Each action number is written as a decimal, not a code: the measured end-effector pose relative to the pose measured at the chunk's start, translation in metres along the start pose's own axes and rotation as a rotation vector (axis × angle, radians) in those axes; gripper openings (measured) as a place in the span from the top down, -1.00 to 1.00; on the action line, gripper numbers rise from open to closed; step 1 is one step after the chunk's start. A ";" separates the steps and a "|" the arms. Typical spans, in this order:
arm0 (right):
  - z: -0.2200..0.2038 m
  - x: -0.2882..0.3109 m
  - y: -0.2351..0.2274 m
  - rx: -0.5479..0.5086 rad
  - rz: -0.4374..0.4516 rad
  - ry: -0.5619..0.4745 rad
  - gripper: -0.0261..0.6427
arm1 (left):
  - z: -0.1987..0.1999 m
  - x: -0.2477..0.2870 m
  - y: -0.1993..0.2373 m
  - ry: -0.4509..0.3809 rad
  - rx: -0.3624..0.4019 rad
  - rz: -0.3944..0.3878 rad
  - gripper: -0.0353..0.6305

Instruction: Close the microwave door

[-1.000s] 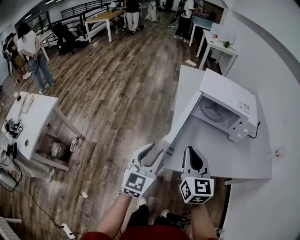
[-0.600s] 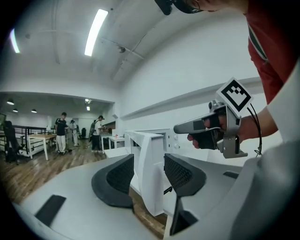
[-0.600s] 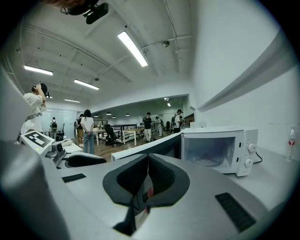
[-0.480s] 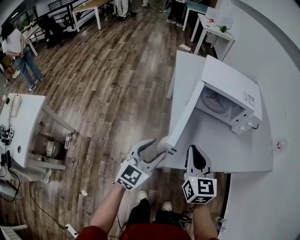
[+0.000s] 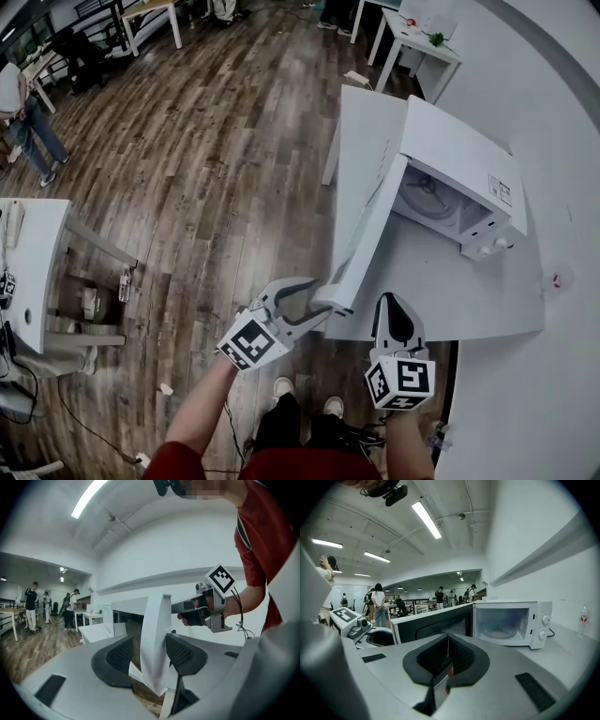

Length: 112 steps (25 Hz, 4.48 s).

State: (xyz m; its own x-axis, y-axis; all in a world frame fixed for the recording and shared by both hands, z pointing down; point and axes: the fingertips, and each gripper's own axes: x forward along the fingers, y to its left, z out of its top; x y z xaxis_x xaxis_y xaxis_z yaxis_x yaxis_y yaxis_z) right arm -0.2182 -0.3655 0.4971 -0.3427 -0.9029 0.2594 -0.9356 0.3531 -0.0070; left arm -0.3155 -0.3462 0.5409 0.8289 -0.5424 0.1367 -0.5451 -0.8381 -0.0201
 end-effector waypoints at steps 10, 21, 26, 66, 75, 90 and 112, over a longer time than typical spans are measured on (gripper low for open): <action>-0.004 0.005 -0.001 -0.002 -0.024 0.011 0.84 | 0.000 0.007 -0.009 -0.009 0.029 -0.112 0.34; -0.008 -0.017 -0.022 0.016 -0.078 0.000 0.84 | 0.003 0.024 -0.030 -0.001 0.048 -0.159 0.37; -0.012 -0.028 -0.045 0.042 -0.091 -0.010 0.84 | 0.006 0.044 -0.048 0.023 0.076 -0.180 0.38; -0.013 -0.085 -0.324 0.114 -0.067 -0.082 0.84 | 0.044 0.278 -0.128 0.019 -0.027 0.240 0.44; -0.010 -0.087 -0.363 0.106 -0.033 -0.098 0.84 | 0.048 0.315 -0.123 0.017 -0.044 0.348 0.44; -0.004 -0.053 -0.419 0.109 -0.106 -0.096 0.84 | 0.061 0.381 -0.105 -0.063 -0.064 0.440 0.45; 0.000 -0.006 -0.453 0.115 -0.153 -0.066 0.84 | 0.073 0.442 -0.073 -0.099 -0.082 0.385 0.49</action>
State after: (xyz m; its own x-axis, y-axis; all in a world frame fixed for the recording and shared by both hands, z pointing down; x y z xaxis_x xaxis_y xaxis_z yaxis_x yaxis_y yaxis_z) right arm 0.2079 -0.5202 0.4986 -0.1975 -0.9592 0.2022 -0.9794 0.1841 -0.0833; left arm 0.1000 -0.5295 0.5309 0.5678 -0.8223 0.0382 -0.8232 -0.5671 0.0281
